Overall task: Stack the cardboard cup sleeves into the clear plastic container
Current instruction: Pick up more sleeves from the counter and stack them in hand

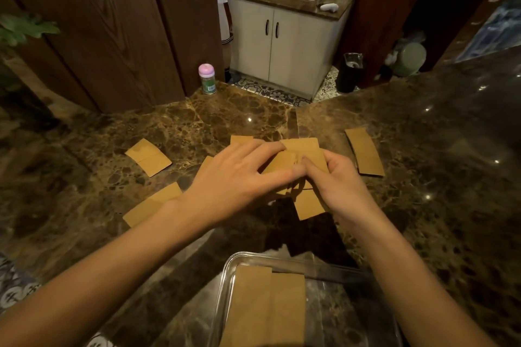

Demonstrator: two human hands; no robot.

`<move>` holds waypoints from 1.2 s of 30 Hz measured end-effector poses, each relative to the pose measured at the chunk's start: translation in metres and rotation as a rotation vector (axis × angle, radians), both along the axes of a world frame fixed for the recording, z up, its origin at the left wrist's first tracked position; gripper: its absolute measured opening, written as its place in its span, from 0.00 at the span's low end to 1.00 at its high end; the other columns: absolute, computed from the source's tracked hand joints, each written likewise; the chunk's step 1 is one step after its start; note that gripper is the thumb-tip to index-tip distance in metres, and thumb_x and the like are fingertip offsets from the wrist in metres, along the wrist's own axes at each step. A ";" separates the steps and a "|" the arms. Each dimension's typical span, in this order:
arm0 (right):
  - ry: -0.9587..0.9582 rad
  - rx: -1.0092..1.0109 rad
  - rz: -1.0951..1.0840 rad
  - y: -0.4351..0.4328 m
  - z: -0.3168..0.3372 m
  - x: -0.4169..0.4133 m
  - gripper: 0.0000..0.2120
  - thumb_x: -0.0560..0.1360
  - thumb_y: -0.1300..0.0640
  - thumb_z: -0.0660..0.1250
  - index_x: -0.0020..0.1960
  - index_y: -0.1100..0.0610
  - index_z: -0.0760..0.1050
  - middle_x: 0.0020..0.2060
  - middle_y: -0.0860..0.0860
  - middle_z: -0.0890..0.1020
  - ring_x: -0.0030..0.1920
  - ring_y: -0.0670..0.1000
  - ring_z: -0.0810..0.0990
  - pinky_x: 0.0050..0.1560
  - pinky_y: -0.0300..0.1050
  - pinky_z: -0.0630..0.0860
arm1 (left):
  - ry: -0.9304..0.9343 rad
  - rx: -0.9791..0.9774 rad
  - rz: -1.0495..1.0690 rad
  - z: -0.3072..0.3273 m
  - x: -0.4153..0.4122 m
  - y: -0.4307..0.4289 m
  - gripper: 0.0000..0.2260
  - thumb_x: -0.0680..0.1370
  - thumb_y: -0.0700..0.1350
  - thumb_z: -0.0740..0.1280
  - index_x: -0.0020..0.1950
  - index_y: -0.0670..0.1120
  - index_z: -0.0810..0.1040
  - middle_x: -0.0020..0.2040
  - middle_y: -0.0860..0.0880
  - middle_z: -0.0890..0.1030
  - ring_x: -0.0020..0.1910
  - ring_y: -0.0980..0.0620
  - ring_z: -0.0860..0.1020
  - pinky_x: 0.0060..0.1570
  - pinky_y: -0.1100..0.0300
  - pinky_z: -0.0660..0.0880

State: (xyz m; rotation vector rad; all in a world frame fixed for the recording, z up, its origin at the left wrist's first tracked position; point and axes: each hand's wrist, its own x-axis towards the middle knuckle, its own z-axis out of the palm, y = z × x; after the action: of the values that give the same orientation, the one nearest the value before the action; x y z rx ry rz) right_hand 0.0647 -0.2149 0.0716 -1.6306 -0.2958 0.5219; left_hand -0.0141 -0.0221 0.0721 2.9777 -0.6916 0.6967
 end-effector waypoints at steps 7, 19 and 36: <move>0.135 0.074 0.047 -0.005 0.000 -0.002 0.13 0.84 0.52 0.65 0.57 0.57 0.86 0.49 0.56 0.89 0.47 0.54 0.89 0.45 0.44 0.85 | -0.052 -0.027 -0.123 -0.013 -0.006 0.004 0.20 0.85 0.40 0.64 0.75 0.55 0.67 0.71 0.38 0.77 0.63 0.38 0.80 0.47 0.44 0.81; 0.200 0.165 -0.082 -0.015 0.008 0.007 0.12 0.84 0.49 0.65 0.59 0.53 0.84 0.49 0.52 0.89 0.49 0.53 0.88 0.44 0.48 0.82 | 0.483 -1.723 0.157 0.006 -0.018 -0.012 0.16 0.82 0.40 0.68 0.67 0.53 0.74 0.55 0.53 0.84 0.48 0.38 0.86 0.42 0.38 0.84; 0.006 0.105 -0.073 -0.009 0.019 0.003 0.12 0.82 0.55 0.68 0.65 0.53 0.80 0.55 0.50 0.88 0.55 0.51 0.87 0.55 0.52 0.84 | 0.723 -2.043 0.173 0.003 -0.021 -0.034 0.11 0.81 0.48 0.67 0.61 0.60 0.77 0.51 0.47 0.88 0.46 0.41 0.87 0.39 0.50 0.84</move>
State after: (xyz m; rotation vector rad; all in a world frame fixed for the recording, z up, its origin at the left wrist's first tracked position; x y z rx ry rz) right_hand 0.0682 -0.2239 0.0903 -1.5323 -0.2536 0.4487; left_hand -0.0349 -0.0557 0.0755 1.0992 0.3173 0.0158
